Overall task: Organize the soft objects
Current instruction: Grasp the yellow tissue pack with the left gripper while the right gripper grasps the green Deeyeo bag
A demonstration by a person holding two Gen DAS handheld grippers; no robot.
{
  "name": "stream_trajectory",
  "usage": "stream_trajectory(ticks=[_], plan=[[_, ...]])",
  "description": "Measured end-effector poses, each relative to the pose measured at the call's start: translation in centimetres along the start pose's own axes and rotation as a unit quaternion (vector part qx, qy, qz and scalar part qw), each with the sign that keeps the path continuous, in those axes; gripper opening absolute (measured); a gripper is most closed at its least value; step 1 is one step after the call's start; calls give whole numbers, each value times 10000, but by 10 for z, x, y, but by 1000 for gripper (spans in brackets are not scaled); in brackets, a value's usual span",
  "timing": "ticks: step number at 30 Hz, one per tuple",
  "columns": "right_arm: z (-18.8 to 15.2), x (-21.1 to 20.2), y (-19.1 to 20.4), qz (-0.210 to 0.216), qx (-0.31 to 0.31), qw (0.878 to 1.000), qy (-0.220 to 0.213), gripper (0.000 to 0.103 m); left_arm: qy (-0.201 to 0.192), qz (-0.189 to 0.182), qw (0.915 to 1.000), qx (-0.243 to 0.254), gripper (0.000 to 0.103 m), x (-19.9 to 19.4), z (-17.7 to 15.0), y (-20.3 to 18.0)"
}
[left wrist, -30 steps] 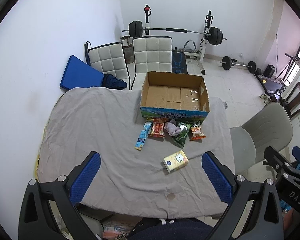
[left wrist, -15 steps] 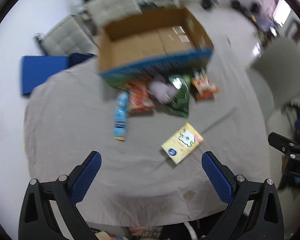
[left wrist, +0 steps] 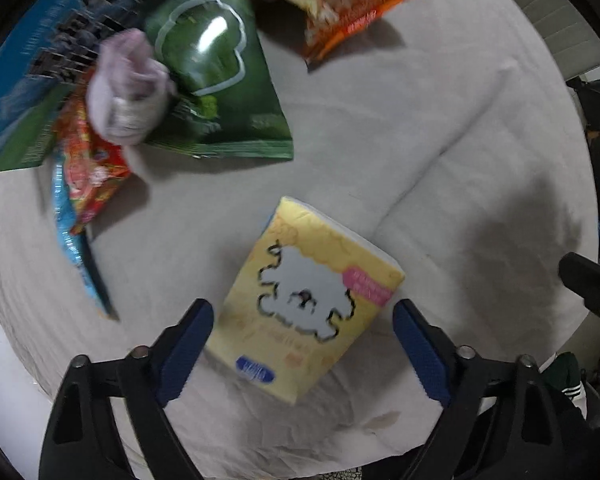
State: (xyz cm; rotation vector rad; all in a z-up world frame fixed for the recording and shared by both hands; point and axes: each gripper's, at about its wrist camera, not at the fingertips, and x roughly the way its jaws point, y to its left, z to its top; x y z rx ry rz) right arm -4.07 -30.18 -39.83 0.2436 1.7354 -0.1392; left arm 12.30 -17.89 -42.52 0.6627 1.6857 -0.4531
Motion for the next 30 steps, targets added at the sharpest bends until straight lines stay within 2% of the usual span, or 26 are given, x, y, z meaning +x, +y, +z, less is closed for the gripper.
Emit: stream_trajectory(ticks=[3, 6, 9, 12, 14, 16, 18, 20, 22, 23, 25, 27, 28, 30], plan=[[6, 3, 0, 18, -36, 10000, 5, 103, -76, -67, 9998, -196, 81, 1, 2, 1], [9, -7, 0, 85, -80, 9999, -74, 103, -160, -228, 9971, -705, 77, -7, -1, 12], [18, -18, 6, 219, -94, 9995, -226, 103, -225, -165, 9904, -1352, 73, -13, -12, 32], [32, -32, 17, 392, -42, 9985, -391, 103, -346, -32, 9713, -2355, 71, -20, -26, 67], [44, -43, 29, 583, 16, 9970, -499, 103, -417, -86, 9569, -2872, 69, -24, -35, 89], [61, -49, 43, 814, 127, 9949, -590, 103, -389, -163, 9441, -3271, 64, -22, -43, 110], [76, -50, 59, 975, 308, 9927, -645, 102, -406, -423, 9359, -3474, 64, -22, -47, 121], [99, -47, 73, 1104, 516, 9906, -629, 95, -401, -507, 9369, -3435, 66, -20, -48, 126], [107, -37, 88, 1260, 734, 9876, -582, 87, -407, -459, 9432, -3265, 66, -16, -42, 128], [112, -35, 94, 1297, 810, 9865, -587, 86, -343, -405, 9488, -3114, 66, -5, -34, 131], [121, -32, 106, 1262, 917, 9856, -645, 86, -234, -413, 9530, -2992, 66, 11, -31, 128], [127, -33, 115, 1261, 968, 9845, -738, 85, -154, -565, 9525, -2988, 67, 22, -33, 129], [131, -33, 120, 1231, 990, 9845, -760, 85, -260, -689, 9490, -3066, 67, 21, -37, 131], [140, -29, 125, 1240, 1030, 9843, -716, 84, -276, -848, 9472, -3079, 67, 24, -38, 136]])
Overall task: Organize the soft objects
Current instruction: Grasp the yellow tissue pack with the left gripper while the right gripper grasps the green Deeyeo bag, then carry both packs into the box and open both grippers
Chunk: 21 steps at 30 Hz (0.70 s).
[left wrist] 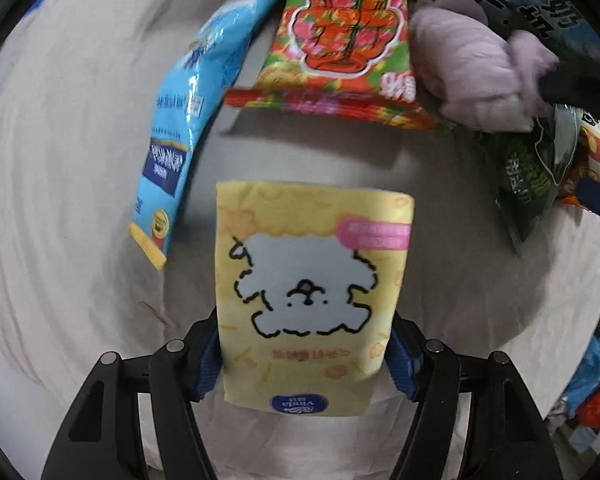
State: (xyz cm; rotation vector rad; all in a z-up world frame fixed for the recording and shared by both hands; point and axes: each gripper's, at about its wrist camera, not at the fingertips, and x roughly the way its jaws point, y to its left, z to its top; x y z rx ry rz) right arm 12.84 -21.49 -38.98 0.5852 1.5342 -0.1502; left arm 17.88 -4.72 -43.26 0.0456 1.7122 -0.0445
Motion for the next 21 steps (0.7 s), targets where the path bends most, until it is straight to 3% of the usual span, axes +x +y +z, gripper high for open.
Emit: stream_trajectory(ticks=[2, 4, 7, 11, 17, 21], plan=[[1, 7, 10, -186, 21, 9998, 4, 72, -1, -18, 10000, 68, 66, -1, -5, 5], [1, 9, 15, -493, 56, 9988, -8, 47, -9, -35, 9999, 120, 64, 4, -9, 14], [-1, 6, 17, -621, 37, 9980, 87, 39, -39, -50, 9999, 139, 63, -2, -19, 30], [-25, -3, 16, -869, -182, 9953, 383, 35, -56, -142, 9998, 144, 63, -7, -31, 45], [-86, -15, -11, -1257, -414, 9868, 931, 34, -95, -125, 9992, 358, 62, -4, -55, 57], [-111, -11, -19, -1413, -523, 9832, 1027, 44, -89, -4, 9988, 480, 62, 0, -68, 43]])
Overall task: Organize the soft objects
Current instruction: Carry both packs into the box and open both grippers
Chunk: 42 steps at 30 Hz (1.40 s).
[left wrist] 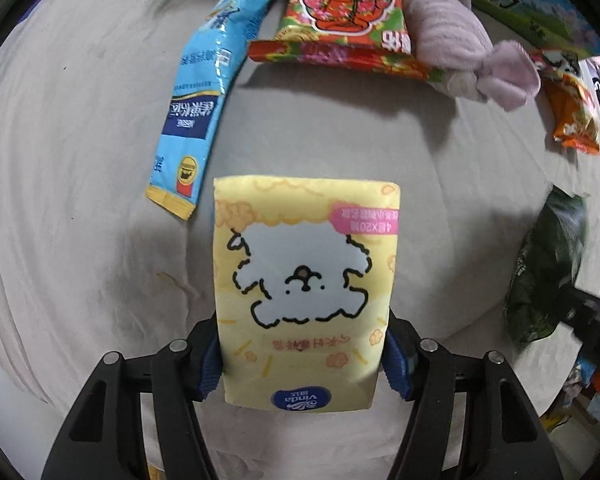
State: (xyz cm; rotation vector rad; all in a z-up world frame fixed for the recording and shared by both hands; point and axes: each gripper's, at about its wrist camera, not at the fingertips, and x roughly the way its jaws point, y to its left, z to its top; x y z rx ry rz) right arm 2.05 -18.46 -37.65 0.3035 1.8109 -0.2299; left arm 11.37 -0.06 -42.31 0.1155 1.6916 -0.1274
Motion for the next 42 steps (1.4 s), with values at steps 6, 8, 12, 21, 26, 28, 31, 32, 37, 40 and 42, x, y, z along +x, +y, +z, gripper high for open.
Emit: stream_trajectory(ticks=[6, 8, 12, 21, 26, 28, 31, 32, 37, 40, 42], plan=[[-6, -3, 15, -90, 16, 9999, -112, 40, -51, 150, 9999, 54, 61, -3, -15, -9], [3, -9, 3, 19, 2, 9999, -115, 37, -67, 161, 9998, -1, 60, -9, -22, -10], [-6, -40, -9, 229, -108, 9994, -238, 34, -283, 101, 9995, -19, 60, -35, -35, -17], [-9, -158, -25, 990, -361, 9903, -903, 33, -1209, -268, 9921, 210, 60, -150, -54, -32], [-9, -232, -34, 1427, -427, 9782, -1444, 33, -1530, -795, 9847, 240, 60, -225, -27, -32], [7, -267, -32, 1564, -448, 9729, -1646, 33, -1773, -931, 9794, 249, 60, -256, -11, -28], [32, -297, -7, 1563, -446, 9678, -1924, 33, -2065, -922, 9737, 279, 60, -282, 43, -30], [51, -303, 0, 1544, -435, 9667, -1995, 33, -2095, -929, 9729, 299, 60, -279, 59, -30], [106, -311, 3, 1399, -242, 9661, -2158, 33, -1994, -945, 9748, 320, 60, -273, 119, -34], [141, -316, 5, 1351, -69, 9681, -2109, 33, -1698, -996, 9799, 326, 60, -244, 161, -42], [168, -302, 11, 1303, 3, 9703, -2037, 33, -1349, -1169, 9835, 289, 60, -220, 185, -50]])
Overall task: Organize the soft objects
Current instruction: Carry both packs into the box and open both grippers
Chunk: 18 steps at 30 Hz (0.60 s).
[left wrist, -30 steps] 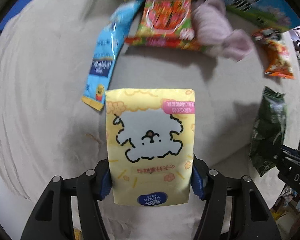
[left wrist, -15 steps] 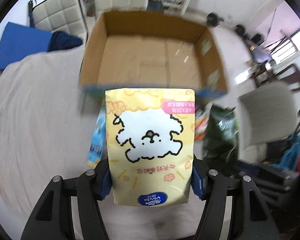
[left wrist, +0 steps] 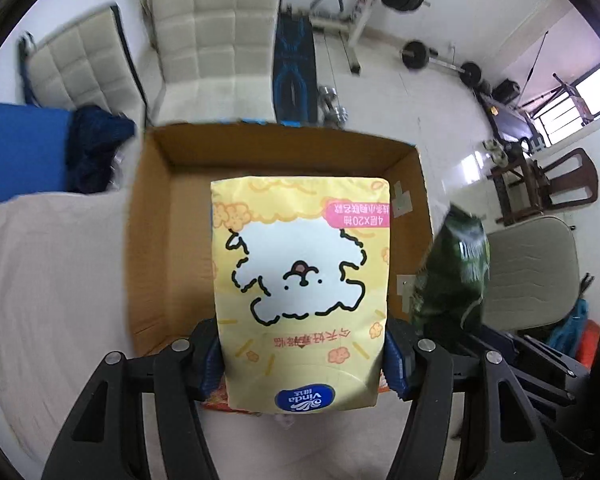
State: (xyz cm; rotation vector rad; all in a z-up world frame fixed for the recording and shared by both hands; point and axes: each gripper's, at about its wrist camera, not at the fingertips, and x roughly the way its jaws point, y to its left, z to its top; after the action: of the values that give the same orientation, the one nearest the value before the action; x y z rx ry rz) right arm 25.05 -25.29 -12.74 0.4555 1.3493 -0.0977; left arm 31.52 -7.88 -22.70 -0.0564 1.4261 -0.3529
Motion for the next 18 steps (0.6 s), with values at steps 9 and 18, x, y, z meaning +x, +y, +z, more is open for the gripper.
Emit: stream_trajectory(ticks=[9, 18], plan=[[56, 110, -9, -424, 71, 9981, 451, 33, 792, -193, 9961, -326, 60, 85, 54, 11], [81, 185, -15, -676, -105, 9954, 665, 33, 1143, -258, 9926, -310, 61, 123, 66, 12]])
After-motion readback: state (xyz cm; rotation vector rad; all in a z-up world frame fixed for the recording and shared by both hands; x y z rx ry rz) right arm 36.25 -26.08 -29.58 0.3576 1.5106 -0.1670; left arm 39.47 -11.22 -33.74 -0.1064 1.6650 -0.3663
